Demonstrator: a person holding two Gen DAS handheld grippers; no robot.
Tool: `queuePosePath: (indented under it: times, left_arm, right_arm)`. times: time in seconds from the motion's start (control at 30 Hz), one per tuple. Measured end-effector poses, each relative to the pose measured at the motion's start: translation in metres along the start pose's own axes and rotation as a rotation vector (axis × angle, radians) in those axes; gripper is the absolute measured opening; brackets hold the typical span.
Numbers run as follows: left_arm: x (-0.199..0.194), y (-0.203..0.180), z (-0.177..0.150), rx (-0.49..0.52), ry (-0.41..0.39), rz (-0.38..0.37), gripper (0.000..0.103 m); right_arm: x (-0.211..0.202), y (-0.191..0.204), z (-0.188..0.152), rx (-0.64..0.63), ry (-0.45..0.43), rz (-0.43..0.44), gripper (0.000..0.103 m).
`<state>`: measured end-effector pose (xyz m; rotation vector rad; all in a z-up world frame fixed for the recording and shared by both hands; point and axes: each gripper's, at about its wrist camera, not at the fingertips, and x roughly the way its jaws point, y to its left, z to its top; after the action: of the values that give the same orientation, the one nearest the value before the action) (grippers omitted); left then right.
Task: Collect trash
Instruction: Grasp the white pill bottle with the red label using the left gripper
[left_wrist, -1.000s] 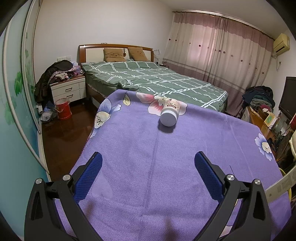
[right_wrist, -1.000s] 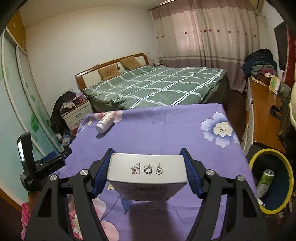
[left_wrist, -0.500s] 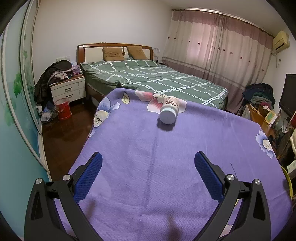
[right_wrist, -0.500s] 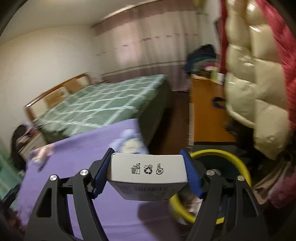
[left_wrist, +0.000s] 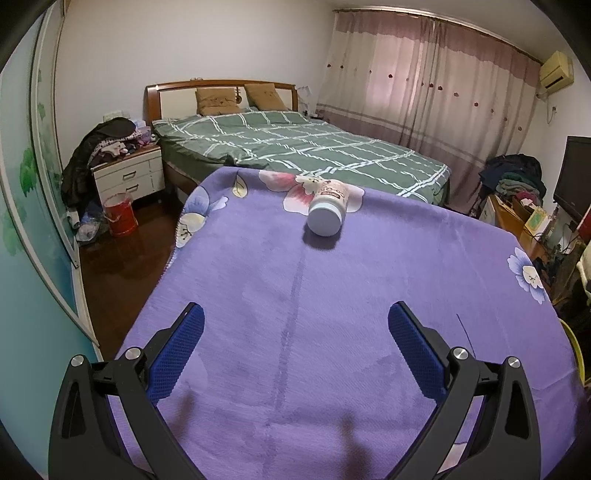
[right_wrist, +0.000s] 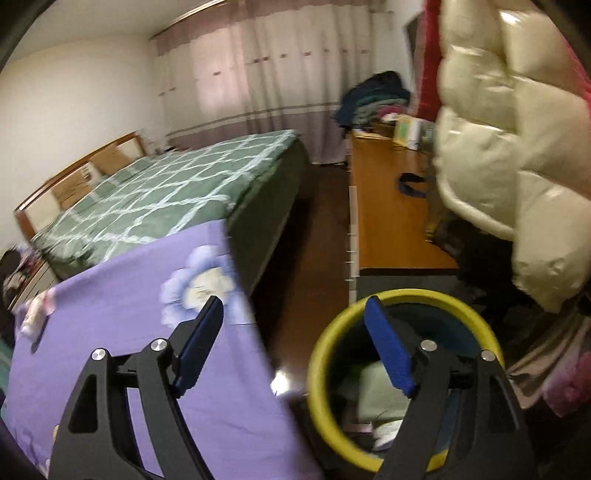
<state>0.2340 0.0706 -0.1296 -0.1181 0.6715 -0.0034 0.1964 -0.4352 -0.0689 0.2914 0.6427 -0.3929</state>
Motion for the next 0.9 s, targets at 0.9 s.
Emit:
queuePosePath:
  times: [0.9]
  left_arm:
    - [0.193,-0.046,0.116,0.07,0.289,0.013,0.083]
  right_arm:
    - [0.058,0.08,-0.01,-0.164,0.092,0.137,0.076]
